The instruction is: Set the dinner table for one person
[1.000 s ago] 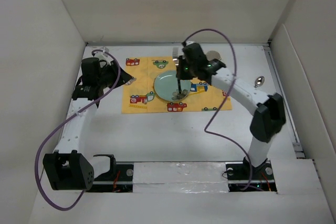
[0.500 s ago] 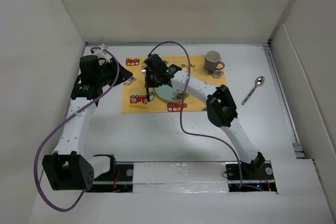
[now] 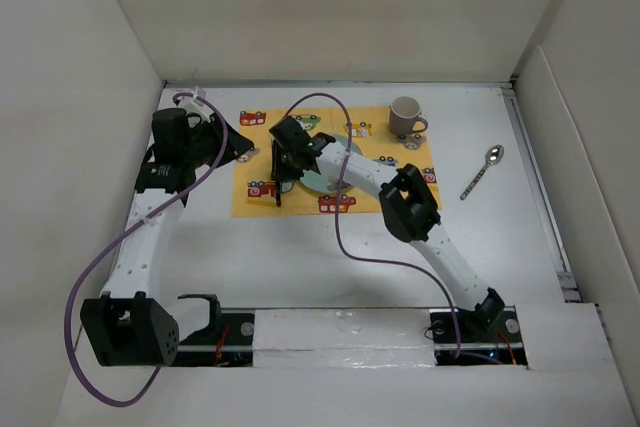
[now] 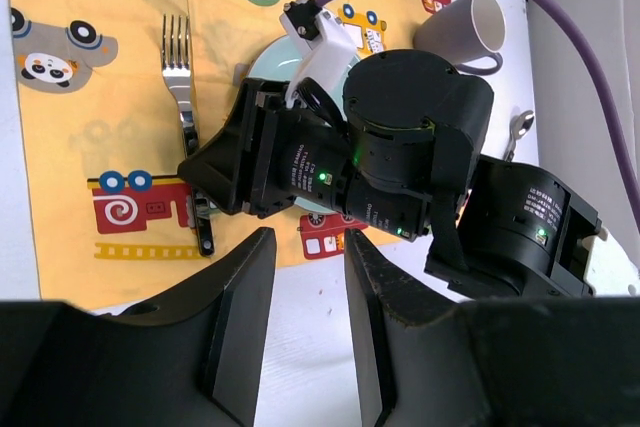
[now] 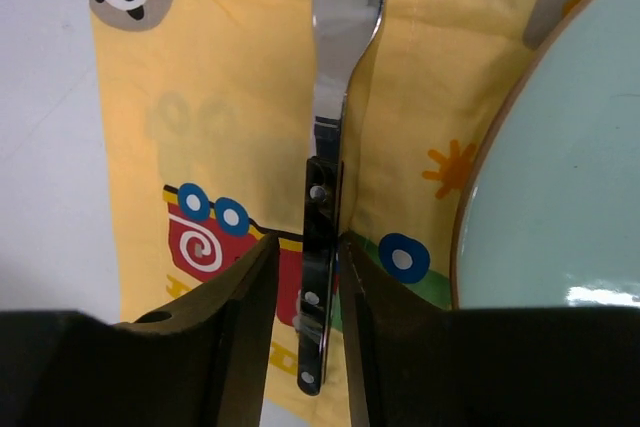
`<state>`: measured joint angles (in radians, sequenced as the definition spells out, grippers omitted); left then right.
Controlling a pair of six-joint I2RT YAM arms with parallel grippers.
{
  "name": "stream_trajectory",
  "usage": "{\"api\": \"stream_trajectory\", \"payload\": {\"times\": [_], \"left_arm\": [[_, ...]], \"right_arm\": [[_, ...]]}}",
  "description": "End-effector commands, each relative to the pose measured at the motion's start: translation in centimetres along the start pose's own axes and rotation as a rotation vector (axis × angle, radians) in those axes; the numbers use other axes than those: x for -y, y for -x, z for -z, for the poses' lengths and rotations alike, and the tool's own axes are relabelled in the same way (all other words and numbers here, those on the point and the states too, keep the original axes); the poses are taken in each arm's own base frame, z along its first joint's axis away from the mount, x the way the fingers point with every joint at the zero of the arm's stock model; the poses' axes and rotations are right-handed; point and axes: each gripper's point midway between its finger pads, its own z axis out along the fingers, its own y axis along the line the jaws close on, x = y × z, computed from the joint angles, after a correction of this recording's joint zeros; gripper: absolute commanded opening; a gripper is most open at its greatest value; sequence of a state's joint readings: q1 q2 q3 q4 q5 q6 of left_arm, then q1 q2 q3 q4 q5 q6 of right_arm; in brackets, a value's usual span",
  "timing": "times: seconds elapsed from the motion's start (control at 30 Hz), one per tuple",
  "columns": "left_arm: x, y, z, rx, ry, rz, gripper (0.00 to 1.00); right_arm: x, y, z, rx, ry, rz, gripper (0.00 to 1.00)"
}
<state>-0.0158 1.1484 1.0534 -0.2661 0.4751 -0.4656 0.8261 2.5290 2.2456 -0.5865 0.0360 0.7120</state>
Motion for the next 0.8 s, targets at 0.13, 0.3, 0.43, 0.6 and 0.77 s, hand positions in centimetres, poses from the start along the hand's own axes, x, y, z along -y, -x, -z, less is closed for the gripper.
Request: {"api": "stream_trajectory", "payload": {"times": [0.13, 0.3, 0.43, 0.6, 0.77], "left_arm": [[0.9, 0.7, 0.4, 0.035, -0.037, -0.023, 0.31], [0.6, -0.1, 0.0, 0.017, -0.049, -0.019, 0.27], [0.2, -1.2, -0.2, -0.002, -0.059, -0.01, 0.11], [-0.7, -2.2, -0.4, -0.017, -0.041, -0.006, 0.0], [-0.6, -2.7, -0.8, -0.035, -0.059, 0.003, 0.0]], "right_arm": [[-5.2, 6.8, 7.6, 0.122, 0.219, -0.005, 0.42], [3.2, 12.9, 15.8, 0.304, 0.141, -0.055, 0.0], [19.4, 13.3, 19.9, 0.398, -0.143, -0.191, 0.0], [36.8, 9.1, 26.0, 0.399, -0.548, -0.335, 0.0], [46.4, 5.0, 29.6, 0.329, -0.76, -0.452, 0.42]]}}
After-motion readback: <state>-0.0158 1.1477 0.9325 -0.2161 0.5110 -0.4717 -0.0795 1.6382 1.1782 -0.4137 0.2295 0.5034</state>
